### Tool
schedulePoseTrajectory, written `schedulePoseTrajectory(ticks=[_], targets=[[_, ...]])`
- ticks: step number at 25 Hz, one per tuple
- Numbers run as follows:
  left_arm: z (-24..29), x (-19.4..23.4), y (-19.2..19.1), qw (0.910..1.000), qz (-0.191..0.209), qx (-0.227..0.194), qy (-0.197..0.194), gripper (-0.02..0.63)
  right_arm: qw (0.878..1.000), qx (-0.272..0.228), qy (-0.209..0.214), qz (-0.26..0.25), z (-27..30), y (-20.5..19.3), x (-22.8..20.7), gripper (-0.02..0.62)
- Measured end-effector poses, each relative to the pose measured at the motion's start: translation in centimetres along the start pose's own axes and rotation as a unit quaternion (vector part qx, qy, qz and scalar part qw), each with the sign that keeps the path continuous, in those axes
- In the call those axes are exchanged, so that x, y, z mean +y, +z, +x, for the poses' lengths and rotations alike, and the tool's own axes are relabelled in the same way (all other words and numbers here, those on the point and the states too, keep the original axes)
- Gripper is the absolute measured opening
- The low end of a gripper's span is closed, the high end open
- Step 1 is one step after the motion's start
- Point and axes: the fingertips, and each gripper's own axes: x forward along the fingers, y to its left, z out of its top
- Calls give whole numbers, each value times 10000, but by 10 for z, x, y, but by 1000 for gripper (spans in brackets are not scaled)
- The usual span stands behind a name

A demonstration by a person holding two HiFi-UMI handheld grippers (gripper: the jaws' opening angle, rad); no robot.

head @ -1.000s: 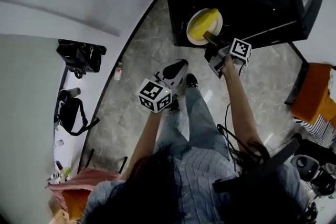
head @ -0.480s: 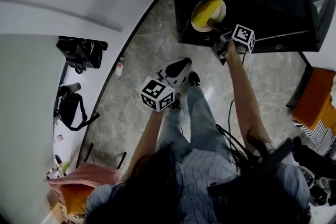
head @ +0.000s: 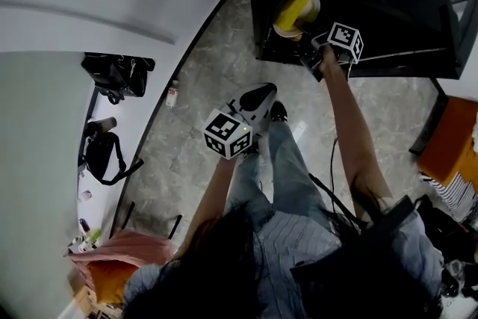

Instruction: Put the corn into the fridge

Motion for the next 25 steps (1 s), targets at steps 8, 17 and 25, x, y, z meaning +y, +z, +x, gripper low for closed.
schedulePoseTrajectory(ticks=[8, 17, 25], targets=[[-2, 2, -2, 10000, -56, -11, 30, 9, 9998, -116, -154, 10, 6, 14, 2, 40], [-6, 4, -8, 9998, -185, 4, 53, 9, 9930, -272, -851, -773, 12, 47, 5, 40], [-4, 6, -7, 9996, -260, -31, 74, 8, 9856, -523, -993, -1262, 12, 58, 14, 40]])
